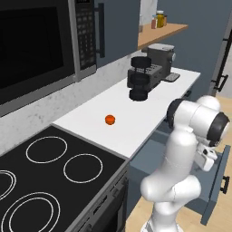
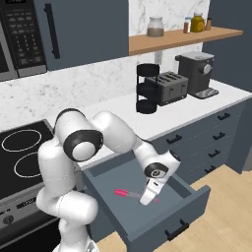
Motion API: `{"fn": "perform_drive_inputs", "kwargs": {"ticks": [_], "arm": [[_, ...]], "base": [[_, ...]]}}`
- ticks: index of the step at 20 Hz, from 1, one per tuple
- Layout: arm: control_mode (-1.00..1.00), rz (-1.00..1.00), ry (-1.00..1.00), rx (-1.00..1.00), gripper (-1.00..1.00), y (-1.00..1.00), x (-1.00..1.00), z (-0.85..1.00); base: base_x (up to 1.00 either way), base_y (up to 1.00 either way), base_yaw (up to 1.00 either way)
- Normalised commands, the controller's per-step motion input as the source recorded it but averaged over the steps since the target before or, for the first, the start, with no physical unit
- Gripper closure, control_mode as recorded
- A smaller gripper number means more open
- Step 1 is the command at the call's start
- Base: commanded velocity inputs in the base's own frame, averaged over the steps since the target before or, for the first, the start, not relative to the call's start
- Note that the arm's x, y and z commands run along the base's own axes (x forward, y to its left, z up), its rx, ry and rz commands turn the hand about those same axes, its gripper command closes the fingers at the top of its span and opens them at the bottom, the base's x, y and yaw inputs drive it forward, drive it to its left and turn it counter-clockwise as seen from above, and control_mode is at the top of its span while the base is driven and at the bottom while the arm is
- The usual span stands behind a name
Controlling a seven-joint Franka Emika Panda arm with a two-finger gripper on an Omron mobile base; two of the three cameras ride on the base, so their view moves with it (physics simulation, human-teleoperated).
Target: Pick the tongs from the drawer and place it on the counter.
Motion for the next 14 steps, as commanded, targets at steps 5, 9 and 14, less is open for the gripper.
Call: {"fn": "perform_drive_inputs", "kwargs": {"ticks": [5, 9, 14], "arm": [[-1.0, 0.0, -0.03, 0.0, -1.0, -0.03, 0.12, -0.26], [-1.0, 0.0, -0.16, 0.0, -1.0, 0.0, 0.27, -0.04], [-1.0, 0.0, -0.07, 0.0, -1.0, 0.15, 0.43, -0.29]], "base": [[0.0, 0.0, 0.0], [0.0, 0.0, 0.0], [0.0, 0.0, 0.0]]}}
